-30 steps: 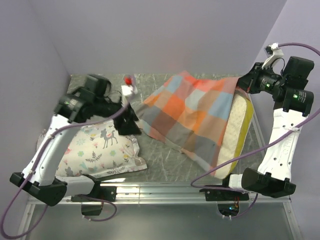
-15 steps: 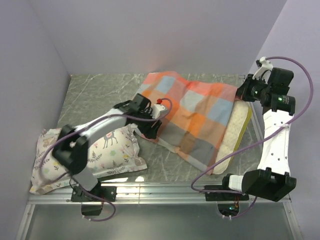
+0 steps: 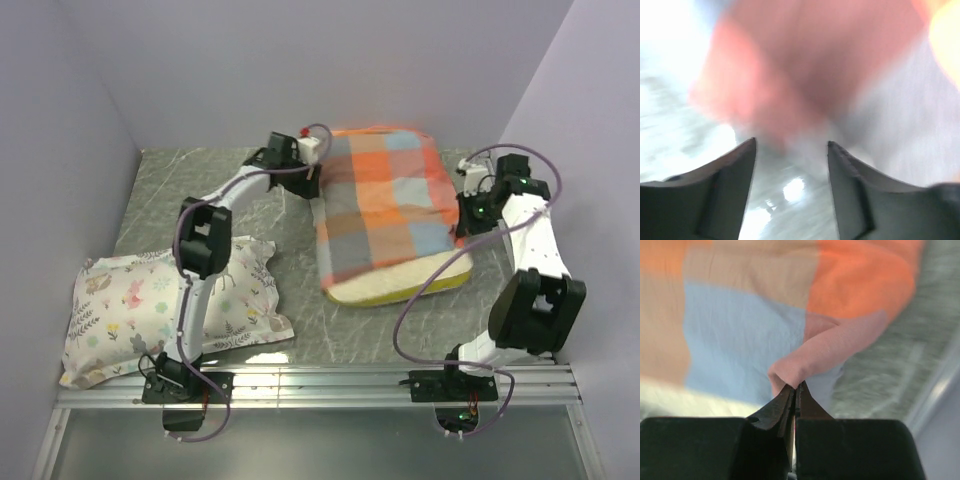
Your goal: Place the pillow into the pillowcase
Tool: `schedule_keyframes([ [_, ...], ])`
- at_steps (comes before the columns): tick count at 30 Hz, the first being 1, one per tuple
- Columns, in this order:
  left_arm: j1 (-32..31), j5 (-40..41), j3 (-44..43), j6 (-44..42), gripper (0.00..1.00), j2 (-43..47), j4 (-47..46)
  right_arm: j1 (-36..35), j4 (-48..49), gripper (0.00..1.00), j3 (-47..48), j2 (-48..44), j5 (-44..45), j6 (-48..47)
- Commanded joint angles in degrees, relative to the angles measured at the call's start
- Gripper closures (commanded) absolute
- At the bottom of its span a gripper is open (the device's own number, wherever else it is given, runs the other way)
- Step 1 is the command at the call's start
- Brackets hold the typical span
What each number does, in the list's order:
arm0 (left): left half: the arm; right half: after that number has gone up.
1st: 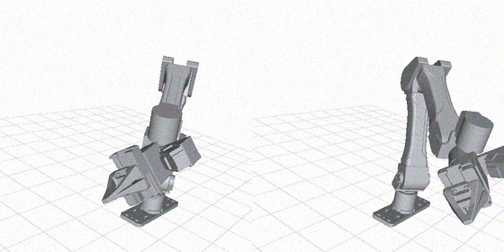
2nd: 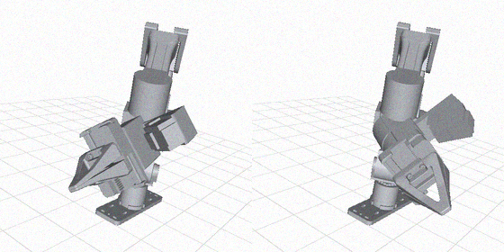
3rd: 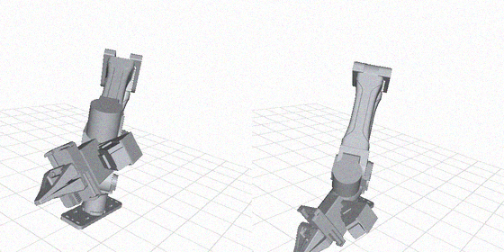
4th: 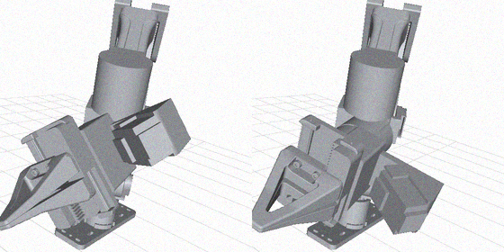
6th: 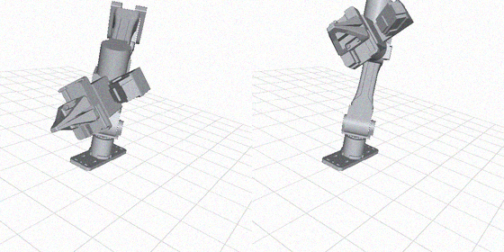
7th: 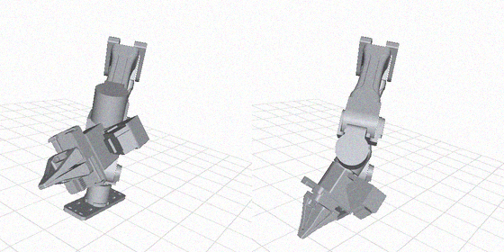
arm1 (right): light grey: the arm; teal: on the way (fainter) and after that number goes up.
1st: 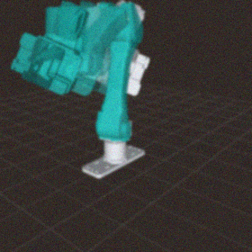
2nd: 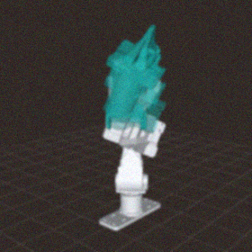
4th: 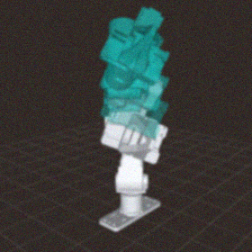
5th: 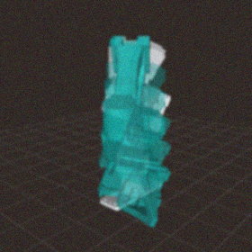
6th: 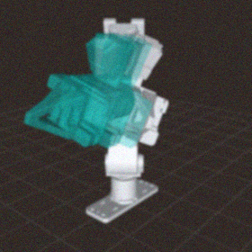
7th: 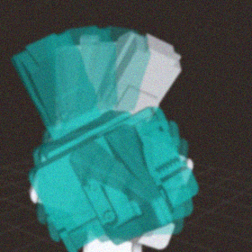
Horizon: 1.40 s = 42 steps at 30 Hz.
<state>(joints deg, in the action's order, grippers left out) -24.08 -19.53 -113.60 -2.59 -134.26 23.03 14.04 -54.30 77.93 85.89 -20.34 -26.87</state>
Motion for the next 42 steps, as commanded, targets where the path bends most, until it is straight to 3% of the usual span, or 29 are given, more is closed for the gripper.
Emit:
schedule_keyframes([
  [1,4.7,-5.0,0.7,-6.4,0.34,8.7,-2.4,-2.9,-9.2,1.00,2.8,4.4,-6.9,-6.8],
  [2,5.3,-10.6,7.2,-10.2,0.29,12.2,-0.1,-3.0,-9.8,1.00,2.6,4.9,-7.6,-8.0],
  [5,5.6,-14.5,25.3,-21.0,0.25,29.1,6.2,-3.1,-7.4,1.00,-0.8,4.7,-7.3,-8.2],
  [7,5.5,-12.9,40.3,-23.7,0.24,42.5,5.7,-3.3,-4.3,1.00,-2.9,4.6,-6.6,-7.6],
  [10,5.4,-7.5,53.4,-25.1,0.23,54.6,4.1,-3.8,-1.5,1.00,-4.7,5.1,-6.0,-5.8],
  [13,4.2,-2.4,60.7,-27.4,0.23,59.6,-0.3,-4.1,-1.9,1.00,-5.7,6.2,-7.0,-5.8],
  [21,-7.1,8.5,66.3,-25.7,0.23,55.1,-10.4,-6.8,-2.5,1.00,-7.4,6.3,-7.0,-6.7],
  [27,-8.0,12.0,65.7,-22.5,0.26,50.0,-15.9,-6.9,-2.7,1.00,-6.5,5.6,-6.7,-6.3],
  [39,-7.7,2.9,61.7,-21.9,0.33,43.5,-16.3,-6.8,-2.5,1.00,-6.7,5.2,-5.4,-6.1],
  [42,-7.3,2.5,61.3,-19.8,0.39,43.2,-18.2,-6.8,-1.9,1.00,-6.8,5.1,-5.5,-5.8],
])
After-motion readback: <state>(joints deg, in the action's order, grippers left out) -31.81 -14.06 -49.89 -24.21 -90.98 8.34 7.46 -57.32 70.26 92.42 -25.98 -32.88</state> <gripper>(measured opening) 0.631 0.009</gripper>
